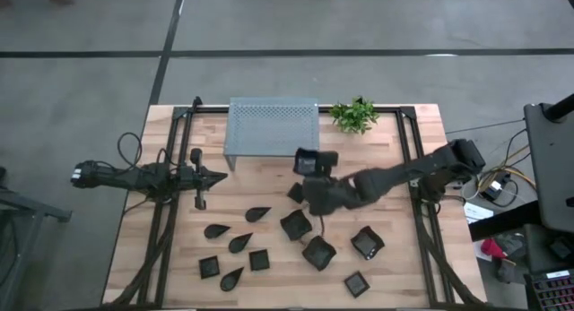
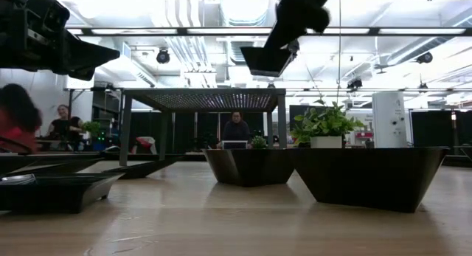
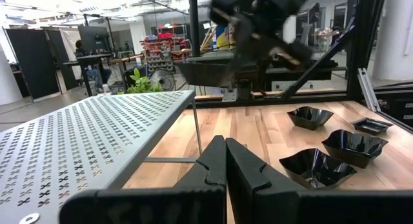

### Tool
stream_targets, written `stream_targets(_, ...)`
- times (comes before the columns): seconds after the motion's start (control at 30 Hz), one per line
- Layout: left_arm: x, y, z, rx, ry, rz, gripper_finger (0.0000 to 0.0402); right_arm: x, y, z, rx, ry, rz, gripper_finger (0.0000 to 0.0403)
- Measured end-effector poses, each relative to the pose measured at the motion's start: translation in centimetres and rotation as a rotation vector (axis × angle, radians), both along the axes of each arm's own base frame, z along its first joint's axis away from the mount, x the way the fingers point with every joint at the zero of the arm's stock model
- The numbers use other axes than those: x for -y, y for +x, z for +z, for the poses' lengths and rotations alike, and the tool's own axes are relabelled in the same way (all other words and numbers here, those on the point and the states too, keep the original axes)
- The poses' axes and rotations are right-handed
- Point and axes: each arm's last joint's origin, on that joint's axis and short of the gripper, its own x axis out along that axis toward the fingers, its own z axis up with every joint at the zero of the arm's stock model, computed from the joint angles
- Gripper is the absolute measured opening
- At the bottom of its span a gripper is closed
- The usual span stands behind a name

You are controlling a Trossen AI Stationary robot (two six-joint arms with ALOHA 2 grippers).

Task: Pick & Place Mini shaped plates
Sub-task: Put the black distorted square plate on the shelf

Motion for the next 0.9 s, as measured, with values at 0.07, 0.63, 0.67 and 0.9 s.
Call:
stream_targets(0.07, 0.0, 0.0, 0.0, 0.0, 0.0, 0.0, 0.0, 1.6, 0.4, 0.2, -0.016, -0.006, 0.001, 0.0008)
stream_targets(0.63, 0.0, 0.0, 0.0, 0.0, 0.0, 0.0, 0.0, 13.2, 1.2, 1.0, -0.072, 0.024, 0.052, 0.0008)
stream_targets(0.67, 0.0, 0.0, 0.0, 0.0, 0.0, 0.0, 0.0, 13.5, 1.2, 1.0, -0.081, 0.028, 0.076, 0.0008)
stream_targets(0.9, 0.0, 0.0, 0.0, 0.0, 0.0, 0.0, 0.0, 15.1, 1.0, 0.9, -0.063, 0.096, 0.111, 0.0008)
